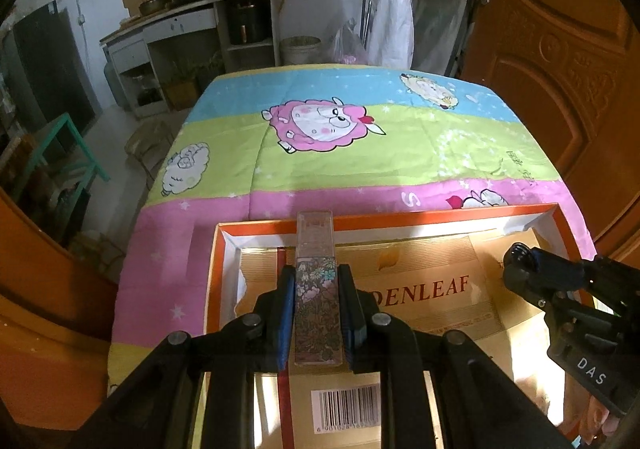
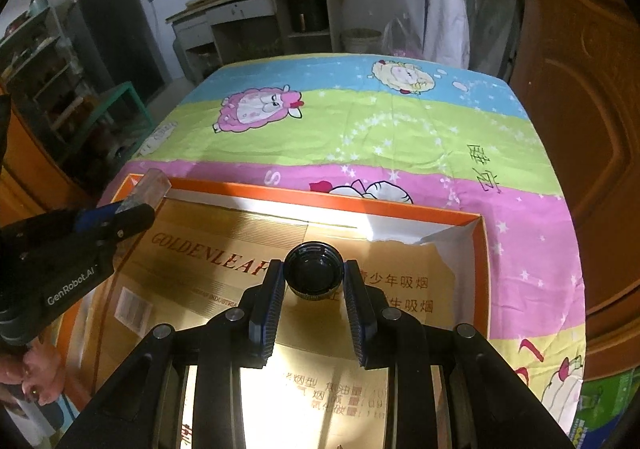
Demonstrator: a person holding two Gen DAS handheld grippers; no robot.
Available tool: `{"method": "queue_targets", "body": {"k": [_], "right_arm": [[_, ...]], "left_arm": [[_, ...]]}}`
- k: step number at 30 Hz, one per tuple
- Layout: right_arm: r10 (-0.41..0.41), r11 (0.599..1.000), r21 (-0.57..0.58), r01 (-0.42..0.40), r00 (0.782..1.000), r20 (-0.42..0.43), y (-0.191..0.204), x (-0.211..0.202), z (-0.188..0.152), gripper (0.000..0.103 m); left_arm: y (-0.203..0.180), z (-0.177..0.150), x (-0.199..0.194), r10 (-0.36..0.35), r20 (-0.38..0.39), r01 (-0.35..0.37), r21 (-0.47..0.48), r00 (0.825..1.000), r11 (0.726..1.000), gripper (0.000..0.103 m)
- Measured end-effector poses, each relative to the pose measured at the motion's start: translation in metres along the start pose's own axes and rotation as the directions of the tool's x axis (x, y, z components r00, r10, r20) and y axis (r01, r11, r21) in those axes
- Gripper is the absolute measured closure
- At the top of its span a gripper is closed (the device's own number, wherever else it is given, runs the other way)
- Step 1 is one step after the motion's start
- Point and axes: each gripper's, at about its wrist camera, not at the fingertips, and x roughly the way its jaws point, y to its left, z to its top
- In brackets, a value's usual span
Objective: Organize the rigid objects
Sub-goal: 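Carry the glitter tube and black cap over the cardboard tray box with both grippers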
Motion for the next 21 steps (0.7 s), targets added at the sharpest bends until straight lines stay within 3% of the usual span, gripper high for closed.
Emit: {"method": "queue_targets", "body": {"k": [5, 11, 19, 21], "right_arm": [[-0.01, 1.0, -0.004, 0.01, 1.0, -0.006, 0.002, 0.006, -0.001, 0.072], [-0.028, 1.0, -0.009, 0.028, 0.999, -0.017, 0.002, 0.012, -0.004, 0.072], [-0.047, 0.999, -0.013, 0.047, 0.999, -0.008, 0.003, 0.008, -0.005, 0.071], [-0.05, 0.999, -0.016, 0.05, 0.999, -0.005, 0.004, 0.006, -0.006, 0.067]], "left_arm": [[-0.001, -0.002, 0.005, -0.008, -0.002, 0.008, 0.011, 1.0, 1.0, 0.083], [0.003, -0.005, 0.021, -0.049, -0.062, 0.048, -0.011, 0.997, 0.999, 0.083], [-0.002, -0.009, 0.02, -0.043, -0.051, 0.045, 0.032, 0.998, 0.998, 0.081], [-0.002, -0.01, 0.019, -0.045, -0.05, 0.046, 0.029, 0.998, 0.999, 0.078]]}}
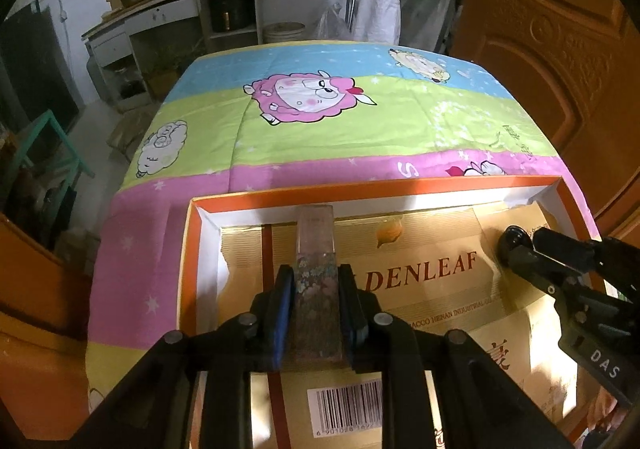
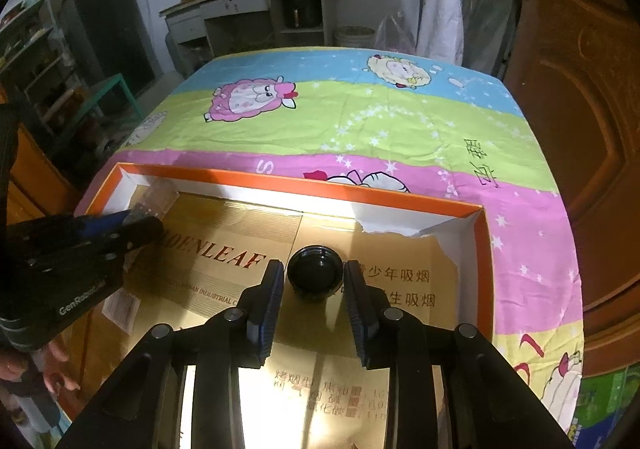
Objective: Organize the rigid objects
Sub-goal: 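Carry the glitter tube and black cap over the cardboard tray box with both grippers, then open the left gripper releasing the tube while the right gripper releases the black cap in the box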
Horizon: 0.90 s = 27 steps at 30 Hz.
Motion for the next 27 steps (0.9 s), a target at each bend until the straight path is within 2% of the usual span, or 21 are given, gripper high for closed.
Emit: {"method": "queue_targets", "body": {"k": [3, 7, 11, 13, 15, 19, 23, 27], "right_arm": [[-0.004, 1.0, -0.002, 0.004, 1.0, 0.009, 0.0, -0.007, -0.003, 0.062], [-0.004, 1.0, 0.008, 0.004, 1.0, 0.023, -0.002, -0.017, -0.006, 0.059], [0.006, 1.0, 0.018, -0.007, 0.999, 0.042, -0.003, -0.032, -0.01, 0.059], [0.01, 1.0, 0.022, -0.011, 0.999, 0.047, -0.002, -0.039, -0.013, 0.059], [0.011, 1.0, 0.026, -0.012, 0.999, 0.053, -0.001, -0.048, -0.017, 0.059], [0.012, 1.0, 0.026, -0.014, 0.997, 0.071, 0.003, -0.068, -0.027, 0.059], [0.034, 0.999, 0.029, -0.037, 0.995, 0.089, 0.007, -0.092, -0.043, 0.059], [0.025, 1.0, 0.016, -0.027, 0.992, 0.123, 0.016, -0.12, -0.063, 0.059]], "left_arm": [[0.002, -0.002, -0.004, -0.025, 0.002, 0.025, -0.014, 1.0, 1.0, 0.073], [0.003, -0.005, -0.019, -0.044, 0.024, 0.044, -0.026, 0.999, 0.999, 0.055], [0.002, -0.009, -0.039, -0.05, 0.066, 0.052, -0.023, 0.997, 0.998, 0.055], [0.003, -0.013, -0.049, -0.047, 0.083, 0.049, -0.016, 0.995, 0.999, 0.05], [0.003, -0.018, -0.06, -0.048, 0.096, 0.049, -0.011, 0.994, 0.999, 0.049], [0.009, -0.029, -0.078, -0.087, 0.106, 0.091, -0.037, 0.991, 0.995, 0.049], [0.015, -0.043, -0.104, -0.059, 0.148, 0.068, -0.057, 0.987, 0.996, 0.049], [0.014, -0.058, -0.134, -0.051, 0.188, 0.064, -0.061, 0.981, 0.996, 0.049]]}}
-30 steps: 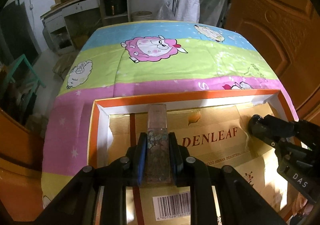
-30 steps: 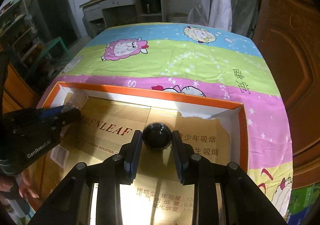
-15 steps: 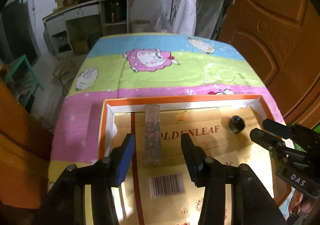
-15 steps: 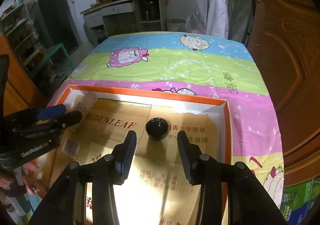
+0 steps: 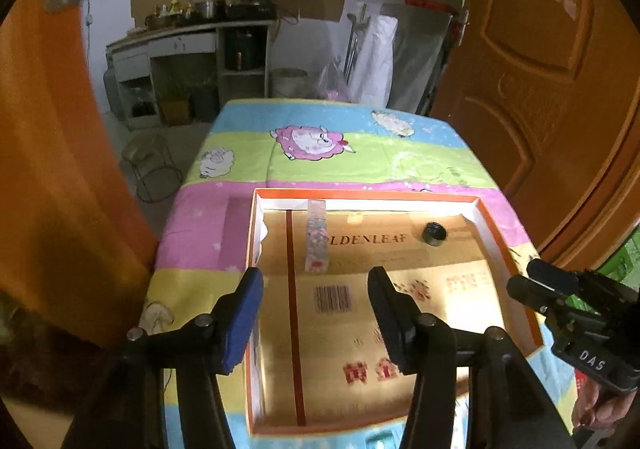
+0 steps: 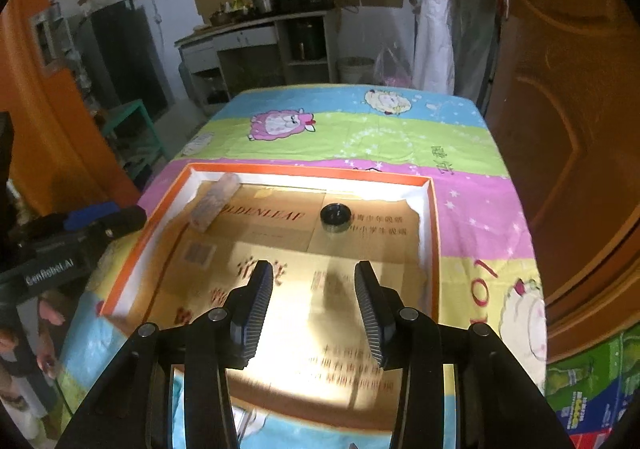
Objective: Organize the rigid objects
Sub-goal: 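Open the left gripper releasing the tube while the right gripper releases the black cap in the box, then move both open grippers back toward the remaining items on the tablecloth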
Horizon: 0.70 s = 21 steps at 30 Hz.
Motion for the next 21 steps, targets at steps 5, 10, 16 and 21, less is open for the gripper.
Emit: {"method": "queue_targets", "body": {"k": [5, 10, 16, 21], "right_arm": [[0.016, 1.0, 0.003, -0.016, 1.0, 0.006, 0.008, -0.029, -0.017, 0.059], [0.019, 1.0, 0.014, -0.019, 0.999, 0.039, 0.014, -0.064, -0.036, 0.059], [0.012, 1.0, 0.024, -0.014, 0.997, 0.071, 0.022, -0.097, -0.066, 0.059], [-0.003, 1.0, 0.022, 0.002, 0.997, 0.073, 0.03, -0.11, -0.094, 0.059]], "left_arm": [[-0.009, -0.013, -0.035, 0.04, 0.053, -0.042, 0.037, 0.998, 0.998, 0.049], [-0.019, -0.029, -0.067, 0.049, 0.098, -0.055, 0.055, 0.994, 0.997, 0.049], [-0.026, -0.052, -0.106, 0.027, 0.147, -0.035, 0.053, 0.989, 0.998, 0.049], [-0.032, -0.071, -0.124, 0.015, 0.151, -0.023, 0.051, 0.988, 0.998, 0.049]]}}
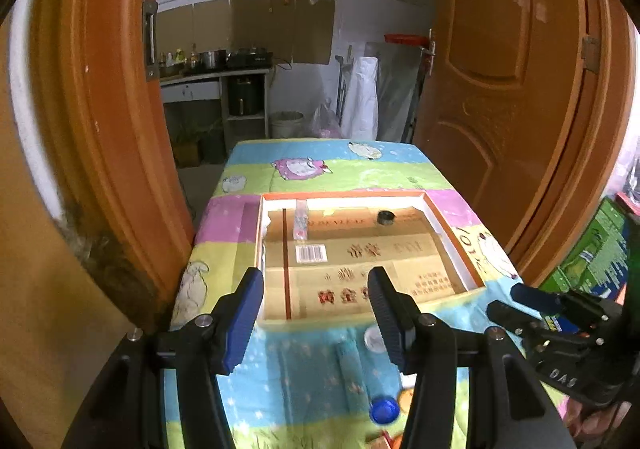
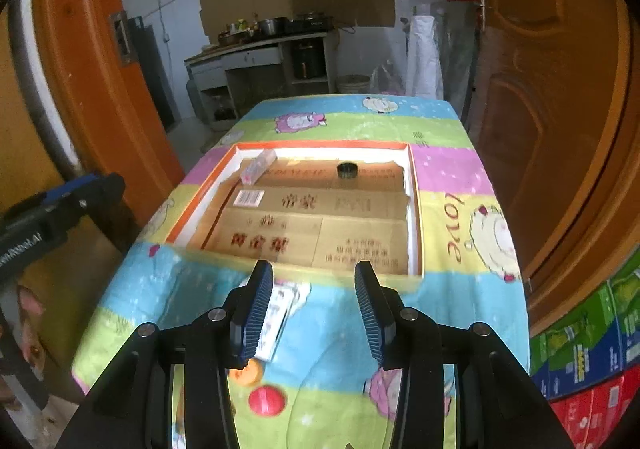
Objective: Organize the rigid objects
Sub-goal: 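Move both open grippers back toward the remaining items on the tablecloth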
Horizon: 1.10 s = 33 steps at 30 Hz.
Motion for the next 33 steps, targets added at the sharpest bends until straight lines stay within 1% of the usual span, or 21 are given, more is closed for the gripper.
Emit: {"method": "queue_targets", "body": {"k": [5, 8, 11, 14, 17, 21, 24, 29, 33], "right_arm": [[-0.017, 1.0, -0.008, 0.017, 1.0, 0.016, 0.008, -0.016, -0.024, 0.059], [-0.031, 0.999, -0.011, 0.032, 0.999, 0.03, 0.013, -0.026, -0.04, 0.059], [-0.037, 0.999, -0.004, 0.037, 0.999, 0.031, 0.013, -0.033, -0.055, 0.059], [-0.036, 0.999, 0.012, 0.036, 0.999, 0.009, 0.009, -0.033, -0.068, 0.059], [-0.04, 0.999, 0.029, 0.04, 0.999, -0.006, 0.005, -0.035, -0.082, 0.059], [-0.051, 0.998, 0.042, 0.051, 0.999, -0.003, 0.003, -0.039, -0.098, 0.059], [-0.045, 0.998, 0.045, 0.045, 0.999, -0.004, 0.005, -0.04, -0.107, 0.058], [-0.041, 0.998, 0.051, 0.042, 0.999, -0.019, 0.005, -0.039, -0.118, 0.058], [-0.04, 0.997, 0.062, 0.042, 0.999, -0.03, 0.002, -0.037, -0.124, 0.058]], "left_arm": [[-0.005, -0.015, -0.013, -0.03, -0.008, 0.03, -0.016, 1.0, 0.999, 0.049], [-0.009, -0.03, -0.019, -0.052, -0.004, 0.052, -0.03, 0.999, 0.998, 0.049], [-0.017, -0.052, -0.021, -0.055, -0.012, 0.055, -0.025, 0.998, 0.998, 0.049], [-0.027, -0.076, -0.021, -0.059, -0.036, 0.058, -0.008, 0.998, 0.998, 0.05], [-0.037, -0.1, -0.022, -0.077, -0.047, 0.077, 0.001, 0.996, 0.997, 0.051], [-0.053, -0.137, -0.026, -0.097, -0.065, 0.1, 0.039, 0.993, 0.994, 0.051], [-0.061, -0.155, -0.026, -0.098, -0.083, 0.103, 0.06, 0.992, 0.993, 0.051], [-0.058, -0.175, -0.018, -0.113, -0.123, 0.117, 0.028, 0.986, 0.993, 0.051], [-0.057, -0.182, -0.01, -0.105, -0.139, 0.11, 0.024, 0.985, 0.994, 0.052]]}}
